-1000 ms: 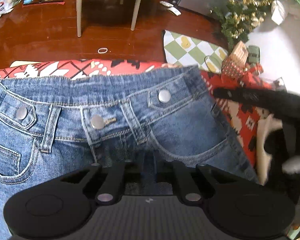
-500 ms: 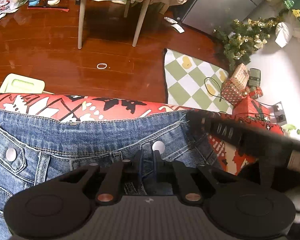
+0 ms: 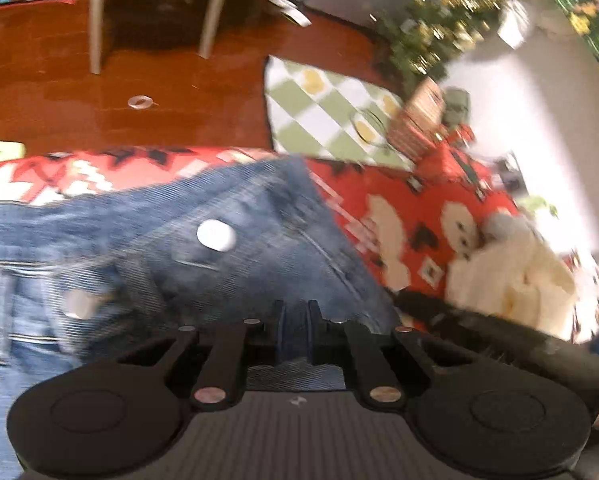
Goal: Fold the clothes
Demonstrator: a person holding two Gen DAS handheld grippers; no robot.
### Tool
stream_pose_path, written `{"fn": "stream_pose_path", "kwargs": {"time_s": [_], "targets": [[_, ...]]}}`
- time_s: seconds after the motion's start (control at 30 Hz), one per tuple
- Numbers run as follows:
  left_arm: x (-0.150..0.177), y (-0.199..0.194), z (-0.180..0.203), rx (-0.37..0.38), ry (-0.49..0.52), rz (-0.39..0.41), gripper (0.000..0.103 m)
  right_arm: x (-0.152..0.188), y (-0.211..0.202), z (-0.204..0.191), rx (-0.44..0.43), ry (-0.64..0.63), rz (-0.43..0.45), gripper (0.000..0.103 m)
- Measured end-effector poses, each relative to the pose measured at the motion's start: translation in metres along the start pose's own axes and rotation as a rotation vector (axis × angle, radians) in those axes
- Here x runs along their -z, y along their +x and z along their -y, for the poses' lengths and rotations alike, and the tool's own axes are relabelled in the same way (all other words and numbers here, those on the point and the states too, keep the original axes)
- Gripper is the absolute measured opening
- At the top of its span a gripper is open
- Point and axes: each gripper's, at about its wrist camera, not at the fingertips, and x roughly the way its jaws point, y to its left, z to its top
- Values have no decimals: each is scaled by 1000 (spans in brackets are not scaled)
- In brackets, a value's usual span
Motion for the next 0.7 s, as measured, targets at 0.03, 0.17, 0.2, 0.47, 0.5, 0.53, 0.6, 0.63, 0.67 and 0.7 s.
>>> {"fn": "stream_pose_path", "kwargs": {"time_s": [0.03, 0.17, 0.2, 0.47, 0.5, 0.53, 0.6, 0.63, 0.67, 0.7], "targets": [[2, 4, 5, 4, 17, -11, 8, 7, 0, -2, 4, -8, -13, 11], [5, 16, 27, 7, 98, -19, 8, 24, 5, -6, 16, -8, -18, 11], [3, 18, 30, 13, 98, -17, 7, 28, 7, -6, 33, -21, -24, 10], [-3, 33, 52, -15, 163, -21, 8, 75, -26, 25, 95, -49, -35, 1], [-3, 32, 52, -18, 165, -22, 8, 80, -31, 31, 100, -44, -40, 1], [-2, 32, 52, -21, 168, -23, 8, 84, -35, 35, 102, -31, -43, 1], [0, 28, 55, -26, 171, -28, 8, 94, -42, 46, 104, 7, -52, 1], [6, 24, 58, -25, 181, -30, 8, 99, -46, 49, 108, 15, -56, 1], [12, 20, 61, -24, 190, -33, 8, 103, -49, 52, 113, 23, -59, 1], [17, 17, 64, -23, 199, -36, 8, 108, -53, 55, 117, 31, -62, 1]]}}
